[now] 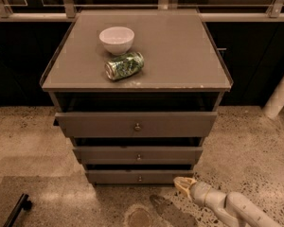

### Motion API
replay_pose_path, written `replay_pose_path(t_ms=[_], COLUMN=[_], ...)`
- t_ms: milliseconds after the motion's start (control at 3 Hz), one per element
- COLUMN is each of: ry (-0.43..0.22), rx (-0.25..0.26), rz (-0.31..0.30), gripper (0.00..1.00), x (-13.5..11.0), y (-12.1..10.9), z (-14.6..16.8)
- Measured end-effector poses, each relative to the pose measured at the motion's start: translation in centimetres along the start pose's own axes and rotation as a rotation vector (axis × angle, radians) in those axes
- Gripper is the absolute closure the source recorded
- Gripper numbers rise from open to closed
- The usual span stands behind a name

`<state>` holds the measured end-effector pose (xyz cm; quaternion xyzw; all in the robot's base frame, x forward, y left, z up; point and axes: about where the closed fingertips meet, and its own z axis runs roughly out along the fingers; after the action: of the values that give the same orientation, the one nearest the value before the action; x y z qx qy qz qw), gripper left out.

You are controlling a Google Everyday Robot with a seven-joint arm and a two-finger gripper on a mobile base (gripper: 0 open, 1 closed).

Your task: Open bottom drawer

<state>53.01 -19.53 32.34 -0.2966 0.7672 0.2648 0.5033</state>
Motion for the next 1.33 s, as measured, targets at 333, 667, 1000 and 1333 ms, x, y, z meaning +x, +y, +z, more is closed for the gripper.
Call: replay_pose_path(t_ms=[333, 667, 1000, 1333], ry=[0.000, 0.005, 0.010, 0.012], rx=[0.003, 0.020, 0.074, 0.124], rz=[0.004, -0.015, -0.075, -0.119], gripper=[1.00, 1.00, 1.00, 1.00], x=[0.2, 0.2, 1.2, 2.6], y=[-0.1, 0.2, 0.6, 0.1], z=[0.1, 0.1, 1.2, 3.1])
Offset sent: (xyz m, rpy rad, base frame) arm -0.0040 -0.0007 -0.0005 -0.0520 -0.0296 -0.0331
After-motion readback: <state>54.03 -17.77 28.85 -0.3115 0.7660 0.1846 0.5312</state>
